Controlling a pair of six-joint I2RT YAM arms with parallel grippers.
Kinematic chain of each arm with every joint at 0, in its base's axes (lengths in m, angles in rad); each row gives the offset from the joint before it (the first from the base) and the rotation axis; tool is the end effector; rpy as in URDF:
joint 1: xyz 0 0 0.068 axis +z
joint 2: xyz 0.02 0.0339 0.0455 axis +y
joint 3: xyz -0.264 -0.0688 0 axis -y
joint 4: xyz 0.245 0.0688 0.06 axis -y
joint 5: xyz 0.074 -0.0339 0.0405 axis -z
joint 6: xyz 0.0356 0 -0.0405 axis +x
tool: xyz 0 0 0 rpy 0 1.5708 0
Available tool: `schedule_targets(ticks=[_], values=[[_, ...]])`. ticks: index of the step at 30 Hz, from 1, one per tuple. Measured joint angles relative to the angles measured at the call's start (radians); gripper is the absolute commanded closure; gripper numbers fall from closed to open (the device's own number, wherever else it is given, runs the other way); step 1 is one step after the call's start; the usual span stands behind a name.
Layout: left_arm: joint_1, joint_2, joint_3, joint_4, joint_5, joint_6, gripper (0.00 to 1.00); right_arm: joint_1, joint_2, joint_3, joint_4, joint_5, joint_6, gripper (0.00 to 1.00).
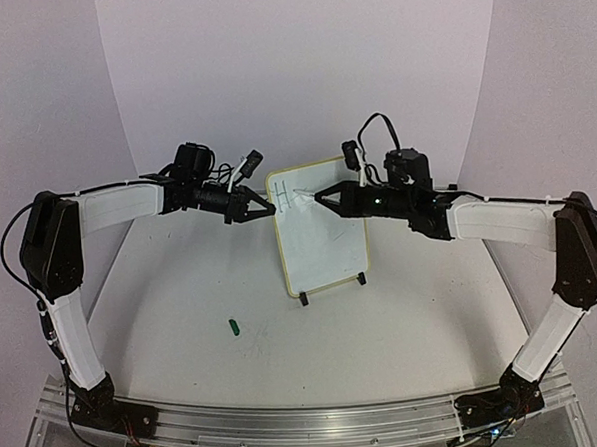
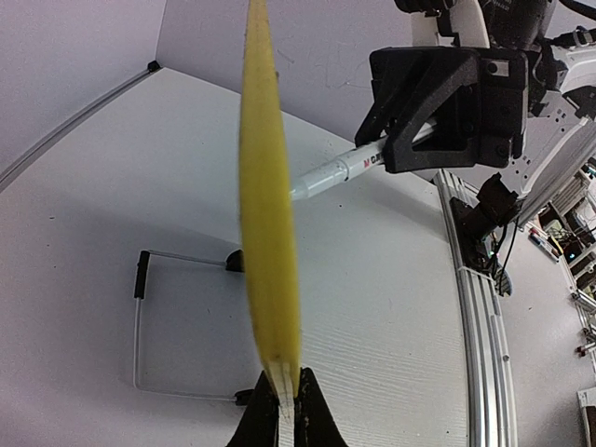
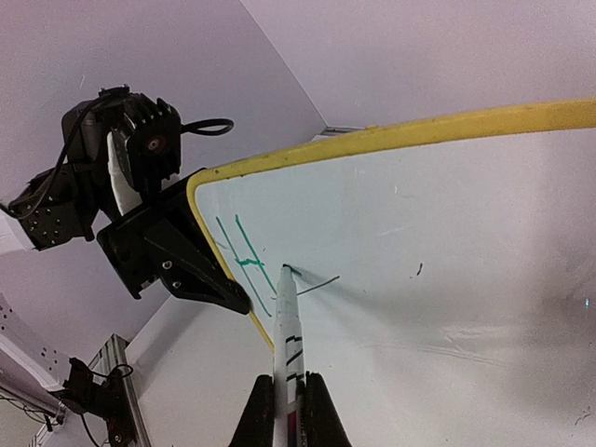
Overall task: Write a sentence on the whiteboard
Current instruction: Write on the whiteboard with the whiteboard marker without the cap.
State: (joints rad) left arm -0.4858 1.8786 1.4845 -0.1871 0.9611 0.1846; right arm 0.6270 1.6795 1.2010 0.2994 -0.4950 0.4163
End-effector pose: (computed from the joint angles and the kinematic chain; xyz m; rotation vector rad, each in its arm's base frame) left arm 0.3650 -0.2257 0.2746 1.1989 1.7175 -1.2025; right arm 0.3119 0.2469 0.2976 -0.5809 1.7928 1.1714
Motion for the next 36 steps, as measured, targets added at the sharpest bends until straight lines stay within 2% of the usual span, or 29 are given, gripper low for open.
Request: schedule_targets(ticks=[17, 36], values=[[0.0, 0.0, 0.004, -0.007, -0.004, 0.001, 1.0, -0.001, 0.009, -0.022, -0.005, -0.026, -0.007, 1.0], [0.0, 0.0, 0.008, -0.019, -0.01, 0.001, 1.0, 0.0, -0.001, -0.021, -0.012, 0.013, -0.024, 1.0]])
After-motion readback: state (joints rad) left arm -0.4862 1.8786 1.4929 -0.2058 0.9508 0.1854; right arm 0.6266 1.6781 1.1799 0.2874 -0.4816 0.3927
